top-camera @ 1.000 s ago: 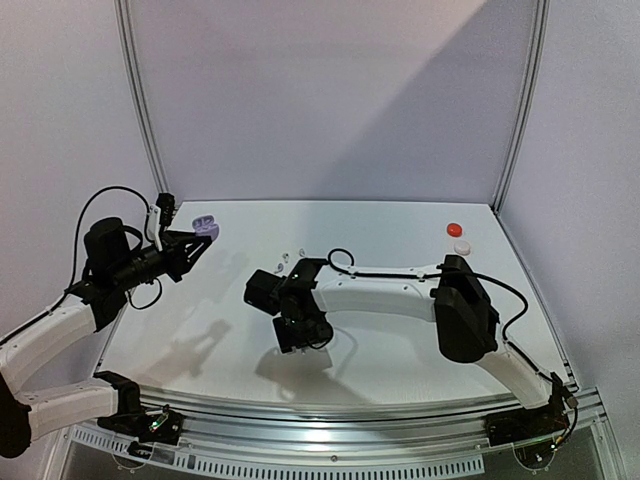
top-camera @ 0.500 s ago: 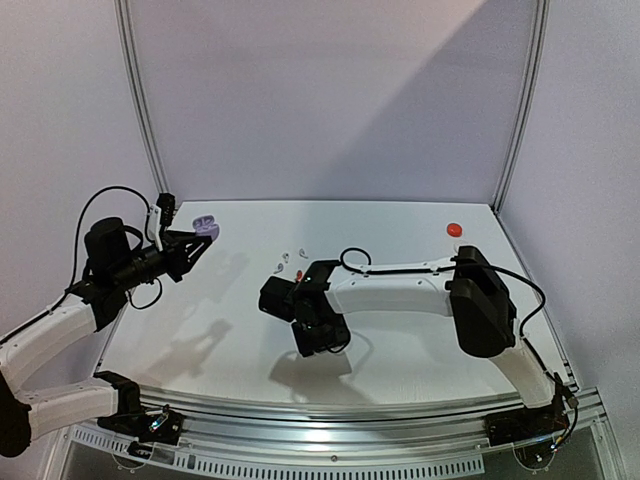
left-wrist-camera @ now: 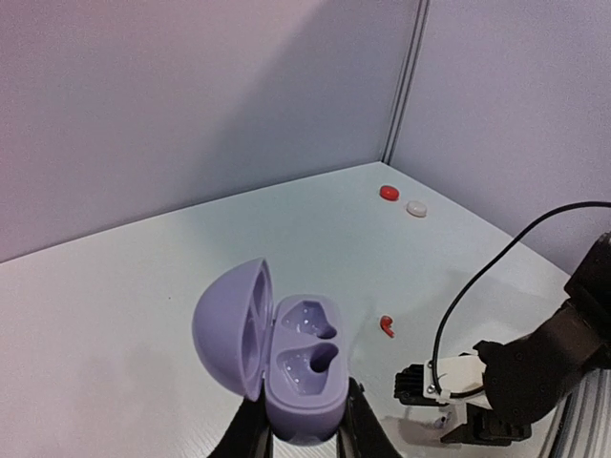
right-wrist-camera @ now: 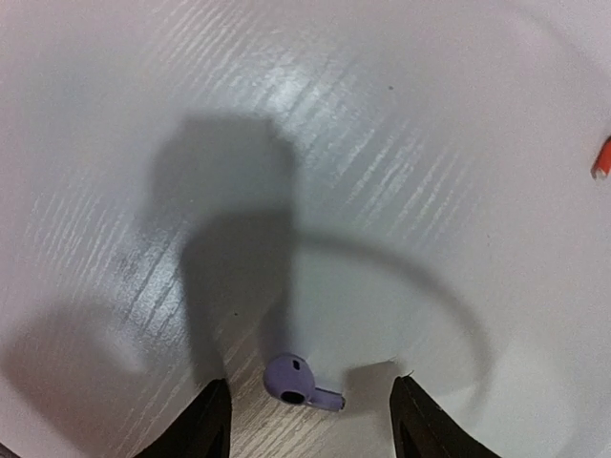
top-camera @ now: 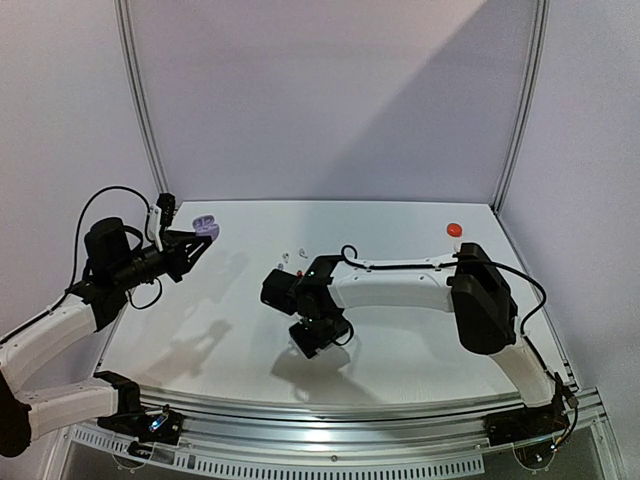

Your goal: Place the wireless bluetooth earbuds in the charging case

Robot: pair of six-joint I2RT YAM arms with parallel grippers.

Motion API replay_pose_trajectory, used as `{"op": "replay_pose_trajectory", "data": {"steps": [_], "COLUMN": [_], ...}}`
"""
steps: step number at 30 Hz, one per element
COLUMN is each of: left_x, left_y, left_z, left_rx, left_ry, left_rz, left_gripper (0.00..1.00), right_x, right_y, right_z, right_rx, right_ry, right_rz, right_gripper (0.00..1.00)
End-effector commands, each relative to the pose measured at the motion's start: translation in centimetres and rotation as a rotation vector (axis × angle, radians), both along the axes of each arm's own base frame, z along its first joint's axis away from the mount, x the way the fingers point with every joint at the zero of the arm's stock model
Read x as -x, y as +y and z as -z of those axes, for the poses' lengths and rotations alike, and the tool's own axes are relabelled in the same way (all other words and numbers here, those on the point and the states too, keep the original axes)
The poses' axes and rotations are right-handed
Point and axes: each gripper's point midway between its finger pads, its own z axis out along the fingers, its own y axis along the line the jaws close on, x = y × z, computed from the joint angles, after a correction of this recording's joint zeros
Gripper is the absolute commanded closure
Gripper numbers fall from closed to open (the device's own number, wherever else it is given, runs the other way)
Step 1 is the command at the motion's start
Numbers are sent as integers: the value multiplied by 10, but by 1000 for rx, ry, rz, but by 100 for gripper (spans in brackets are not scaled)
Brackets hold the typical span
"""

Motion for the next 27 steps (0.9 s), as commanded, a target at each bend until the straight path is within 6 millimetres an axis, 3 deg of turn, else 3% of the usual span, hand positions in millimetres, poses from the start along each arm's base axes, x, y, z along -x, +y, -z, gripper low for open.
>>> {"op": "replay_pose_trajectory", "data": {"steps": [1,13,27], "left_x": [0,0,1], "left_y": [2,3,3], "left_z": [3,5,6], "left_rx": [-19,-40,-38], "left_ry": [-14,-19,-12], "left_rz": [-7,-10,-12], "left_gripper": [100,100,100], "right_x": [-2,8,0], "right_y": [4,4,1], "right_z": [25,31,25], "right_rx": [20,-16,-20], "right_ry": [88,170,154], "right_rz": [-160,-158,-108], "right_gripper": [43,66,87]}}
